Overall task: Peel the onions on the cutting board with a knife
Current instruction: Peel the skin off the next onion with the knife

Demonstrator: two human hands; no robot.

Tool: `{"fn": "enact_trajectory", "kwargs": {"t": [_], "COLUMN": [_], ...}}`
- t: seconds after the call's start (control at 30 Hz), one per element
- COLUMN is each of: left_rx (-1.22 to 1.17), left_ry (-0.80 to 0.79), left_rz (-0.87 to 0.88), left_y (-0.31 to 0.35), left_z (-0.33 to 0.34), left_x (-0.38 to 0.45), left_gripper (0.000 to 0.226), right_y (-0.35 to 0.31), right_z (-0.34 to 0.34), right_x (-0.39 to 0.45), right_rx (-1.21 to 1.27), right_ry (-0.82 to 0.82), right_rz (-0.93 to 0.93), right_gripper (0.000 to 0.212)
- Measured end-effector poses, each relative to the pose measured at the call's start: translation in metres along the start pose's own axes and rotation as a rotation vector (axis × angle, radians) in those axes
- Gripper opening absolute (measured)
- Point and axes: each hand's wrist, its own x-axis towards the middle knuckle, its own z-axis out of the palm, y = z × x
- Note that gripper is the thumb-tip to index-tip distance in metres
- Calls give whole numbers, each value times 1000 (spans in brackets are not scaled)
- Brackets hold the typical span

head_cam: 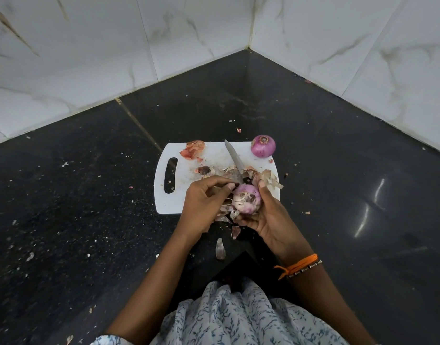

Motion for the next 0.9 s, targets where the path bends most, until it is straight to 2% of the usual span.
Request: {"fn": "enact_trajectory", "kwargs": {"t": [0.23,0.33,0.47,0.57,0.63,0.73,0.8,0.9], "left_rx": [49,56,40,28,-34,-128,-111,-184], "left_ry": [-157,-134,-20,43,51,-32,-80,-17], "left_rz": [-2,17,-12,-50,-77,-127,-125,-115], "left_y": [3,2,0,-2,-2,-5,-7,-9], "left_z": [1,0,2,2,2,2,4,10], "left_x": [-2,-2,0,1,1,-1,-2,-3], "left_gripper": [16,14,12,16,19,14,25,28], "right_y": [-3,-4,-3,-1,-1,-1,-1,1], "right_z": [1,2,5,5,5,4,4,6], "right_x": [-2,-3,-5,-5,-4,-2,-3,-3], "right_rx": [-44,-63,-23,48,101,152,167,169], "right_ry": [23,34,-7,-39,-43,-47,-60,-80], "right_rz": [-29,-56,-69,-52,-58,-80,-91,-112], "right_gripper": [41,41,40,30,22,27,26,24]}}
